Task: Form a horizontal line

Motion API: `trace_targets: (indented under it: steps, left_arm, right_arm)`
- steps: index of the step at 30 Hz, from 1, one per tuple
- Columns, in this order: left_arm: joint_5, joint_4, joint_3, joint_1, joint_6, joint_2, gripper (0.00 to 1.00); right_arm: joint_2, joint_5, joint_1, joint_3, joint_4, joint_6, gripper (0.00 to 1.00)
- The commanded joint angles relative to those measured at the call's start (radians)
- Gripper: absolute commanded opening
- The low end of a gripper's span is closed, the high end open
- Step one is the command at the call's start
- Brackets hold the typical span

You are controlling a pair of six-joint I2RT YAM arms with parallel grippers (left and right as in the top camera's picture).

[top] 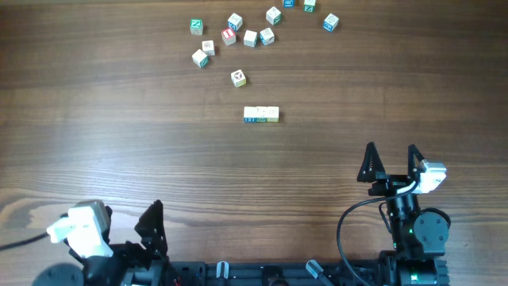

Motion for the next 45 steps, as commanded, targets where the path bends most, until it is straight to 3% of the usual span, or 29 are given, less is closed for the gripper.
trace_targets:
  steps: [1, 3, 9, 18, 33, 39, 45]
  left_arm:
    - [0.023, 0.129, -0.173, -0.001, 0.01, -0.13, 1.0]
    - [0.026, 0.214, -0.275, -0.002, 0.011, -0.185, 1.0]
    - [0.134, 0.555, -0.554, -0.002, 0.176, -0.272, 1.0]
    - [0.132, 0.926, -0.886, -0.005, 0.219, -0.272, 1.0]
    - [0.103, 0.985, -0.967, -0.004, 0.271, -0.272, 1.0]
    - [0.09, 1.2, -1.044, -0.005, 0.269, -0.272, 1.0]
    - [0.074, 1.163, -1.043, -0.009, 0.267, -0.272, 1.0]
  right_arm:
    - [-0.016, -0.013, -0.005, -0.001, 0.002, -0.017, 1.0]
    - [-0.016, -0.013, -0.005, -0.001, 0.002, -0.017, 1.0]
    - [-0.016, -0.013, -0.005, -0.001, 0.002, -0.018, 1.0]
    - [-0.016, -0.013, -0.005, -0.001, 0.002, -0.017, 1.0]
    - [-0.016, -0.013, -0.005, -0.001, 0.002, -0.018, 1.0]
    - [-0.016, -0.013, -0.005, -0.001, 0.002, -0.017, 1.0]
    - [-0.016, -0.013, -0.005, -0.001, 0.002, -0.017, 1.0]
